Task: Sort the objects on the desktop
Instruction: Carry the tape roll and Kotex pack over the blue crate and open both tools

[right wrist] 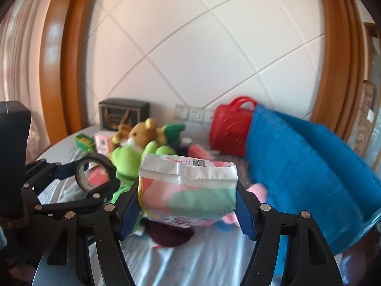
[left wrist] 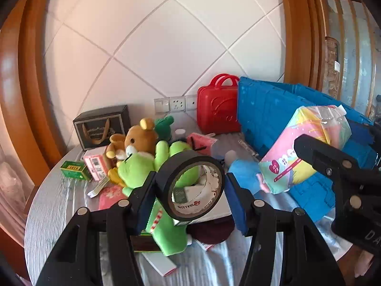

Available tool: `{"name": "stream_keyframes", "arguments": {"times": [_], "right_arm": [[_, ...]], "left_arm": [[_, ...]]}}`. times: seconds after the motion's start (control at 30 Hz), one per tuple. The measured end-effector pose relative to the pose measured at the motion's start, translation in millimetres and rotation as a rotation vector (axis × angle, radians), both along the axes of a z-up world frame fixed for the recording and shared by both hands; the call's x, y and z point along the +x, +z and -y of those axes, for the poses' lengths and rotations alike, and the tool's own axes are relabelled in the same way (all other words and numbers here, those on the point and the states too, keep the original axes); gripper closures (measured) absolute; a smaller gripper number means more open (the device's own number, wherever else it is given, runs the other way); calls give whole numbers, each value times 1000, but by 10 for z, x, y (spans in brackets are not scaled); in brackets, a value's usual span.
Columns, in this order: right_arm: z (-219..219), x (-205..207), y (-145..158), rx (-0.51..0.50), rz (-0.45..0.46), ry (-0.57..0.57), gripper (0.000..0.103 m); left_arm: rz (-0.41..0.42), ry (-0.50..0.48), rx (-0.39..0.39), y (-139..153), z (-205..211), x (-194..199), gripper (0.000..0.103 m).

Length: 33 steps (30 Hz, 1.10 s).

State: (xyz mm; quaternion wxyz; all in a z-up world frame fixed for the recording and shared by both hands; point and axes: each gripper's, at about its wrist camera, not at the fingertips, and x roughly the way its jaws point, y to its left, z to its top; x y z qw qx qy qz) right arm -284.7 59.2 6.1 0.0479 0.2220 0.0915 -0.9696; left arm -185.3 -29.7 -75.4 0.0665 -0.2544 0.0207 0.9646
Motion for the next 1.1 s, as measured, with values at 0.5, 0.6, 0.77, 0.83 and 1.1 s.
{"name": "stream_keyframes", "arguments": {"times": [0.5,0.6,0.77,0.83,1.1], "right_arm": [[-2821,-36,829,5,-187,-191,34],[-3315,-47,836,11,-179,-243,34],[-3893,-102,737,5,-140,-303,34],[-4019,-126,690,9,-126,-316,34],[-4389,-252,467,22,-57,-365,34]], "left_arm": [[-111,-165,39,799,-2904,-405,48],[-91,-189,3,806,-3373,-429,48],[-35,-219,-22,749,-3915,-492,48],[-16,-225,-31,719,-4026,-525,48],[54,-232,-45,610,-4241,-614,48]]}}
